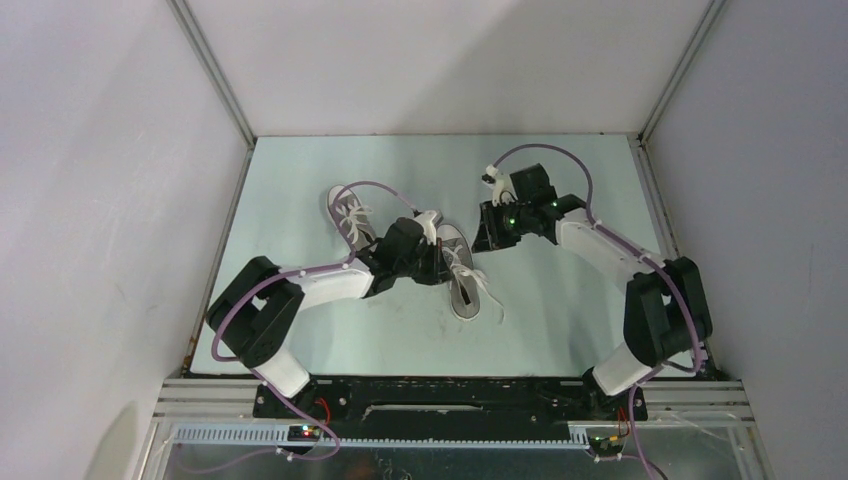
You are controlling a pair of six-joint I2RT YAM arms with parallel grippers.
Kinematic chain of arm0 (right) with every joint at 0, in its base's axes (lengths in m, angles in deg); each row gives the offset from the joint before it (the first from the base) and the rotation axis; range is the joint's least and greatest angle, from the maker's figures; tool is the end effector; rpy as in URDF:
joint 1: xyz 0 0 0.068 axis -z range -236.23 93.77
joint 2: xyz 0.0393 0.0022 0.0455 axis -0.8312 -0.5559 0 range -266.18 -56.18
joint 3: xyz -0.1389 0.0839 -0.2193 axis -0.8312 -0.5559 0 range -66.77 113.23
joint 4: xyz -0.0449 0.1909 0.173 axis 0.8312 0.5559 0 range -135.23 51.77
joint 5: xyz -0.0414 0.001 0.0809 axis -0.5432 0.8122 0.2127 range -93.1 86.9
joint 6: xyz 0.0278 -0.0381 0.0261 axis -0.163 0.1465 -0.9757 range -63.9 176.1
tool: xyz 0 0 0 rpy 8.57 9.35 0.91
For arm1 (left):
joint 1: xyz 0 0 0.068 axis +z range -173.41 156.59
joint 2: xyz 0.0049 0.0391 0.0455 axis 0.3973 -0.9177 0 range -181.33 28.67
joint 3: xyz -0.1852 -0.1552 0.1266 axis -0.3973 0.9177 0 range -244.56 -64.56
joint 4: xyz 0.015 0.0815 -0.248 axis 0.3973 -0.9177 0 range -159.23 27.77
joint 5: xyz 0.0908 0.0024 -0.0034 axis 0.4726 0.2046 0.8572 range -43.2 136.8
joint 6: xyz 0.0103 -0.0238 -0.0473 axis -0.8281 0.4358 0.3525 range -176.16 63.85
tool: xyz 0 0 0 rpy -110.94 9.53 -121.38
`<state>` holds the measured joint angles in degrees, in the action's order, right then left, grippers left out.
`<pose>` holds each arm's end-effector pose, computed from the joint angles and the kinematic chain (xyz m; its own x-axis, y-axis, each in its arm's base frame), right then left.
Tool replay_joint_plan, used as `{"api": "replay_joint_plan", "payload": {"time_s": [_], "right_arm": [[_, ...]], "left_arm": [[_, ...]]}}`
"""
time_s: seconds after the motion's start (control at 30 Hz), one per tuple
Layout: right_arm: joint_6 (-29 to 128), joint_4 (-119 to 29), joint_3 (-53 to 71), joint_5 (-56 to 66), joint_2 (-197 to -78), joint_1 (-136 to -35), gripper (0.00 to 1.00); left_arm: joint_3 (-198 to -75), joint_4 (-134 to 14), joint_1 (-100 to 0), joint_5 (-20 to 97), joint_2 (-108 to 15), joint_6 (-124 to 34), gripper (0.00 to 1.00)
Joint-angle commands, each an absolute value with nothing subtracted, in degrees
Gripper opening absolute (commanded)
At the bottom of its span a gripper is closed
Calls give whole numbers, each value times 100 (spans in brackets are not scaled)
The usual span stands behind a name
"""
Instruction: Tie the shoes
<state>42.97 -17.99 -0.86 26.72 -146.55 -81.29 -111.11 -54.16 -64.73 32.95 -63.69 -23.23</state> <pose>0.2956 0.1578 0.2484 -0.8392 -0.1749 -0.5149 -0.4683 0.7137 0.5209 0.2426 -0.2246 0.1769 -0.8116 0.0107 -0.5842 0.4076 0.7268 -0.5529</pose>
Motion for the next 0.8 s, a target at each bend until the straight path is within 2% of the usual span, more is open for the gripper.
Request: {"api": "replay_joint_plan", "payload": {"time_s": [0.0,0.07,0.23,0.5,0.77], "right_arm": [[4408,-1970,347,2312,-15307,-8118,24],[4510,-1850,592,2457,-15671,-8115,25],[4752,-1716,820,3278,-16091,-8143,34],[5047,-1612,755,3809,-15982,-8297,36],[5302,-1327,756,3816,-15937,-8507,38]], "left_arm": [[-11062,-5567,-6444,3347,-6168,-2453,0],[-11026,-5653,-6440,3382,-6092,-2489,0],[-11003,-5881,-6446,3373,-6010,-2577,0],[-10908,-6108,-6445,3214,-5883,-2717,0],[-10877,-6184,-6443,3301,-5905,-2756,0]]}}
